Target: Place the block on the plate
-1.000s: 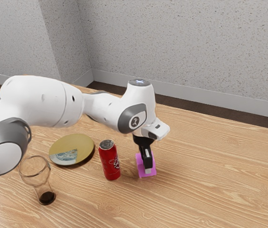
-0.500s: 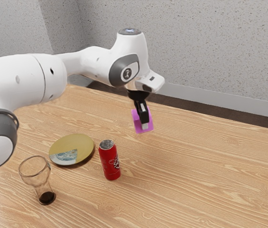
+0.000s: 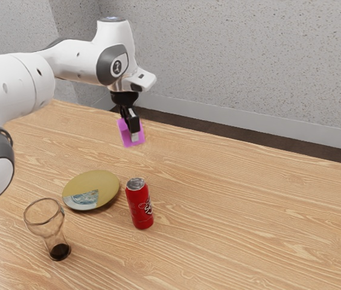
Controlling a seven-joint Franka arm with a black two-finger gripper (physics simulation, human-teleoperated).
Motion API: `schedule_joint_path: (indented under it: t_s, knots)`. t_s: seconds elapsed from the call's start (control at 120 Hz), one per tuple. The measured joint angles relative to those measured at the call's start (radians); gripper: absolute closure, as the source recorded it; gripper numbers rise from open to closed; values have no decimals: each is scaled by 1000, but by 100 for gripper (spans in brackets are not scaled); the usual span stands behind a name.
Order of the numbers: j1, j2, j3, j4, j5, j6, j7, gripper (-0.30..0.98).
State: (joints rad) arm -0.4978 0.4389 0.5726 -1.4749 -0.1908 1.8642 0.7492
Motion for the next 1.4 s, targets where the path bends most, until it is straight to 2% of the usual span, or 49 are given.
schedule_joint_path:
  t_s: [0.167, 0.283, 0.4, 0.6, 0.8, 1.0, 1.4]
  knots:
    - [-5, -17, 115, -62, -60, -13, 55, 33]
    - [-6, -105, 139, -170, -71, -6, 91, 33]
    - [-8, -183, 142, -251, -53, 15, 118, 33]
    - [-13, -307, 142, -368, 16, 61, 142, 33]
    - [-9, -297, 140, -417, 42, 116, 154, 33]
    - [-4, -238, 137, -451, 28, 178, 161, 34]
    - [-10, -357, 136, -636, 40, 302, 159, 34]
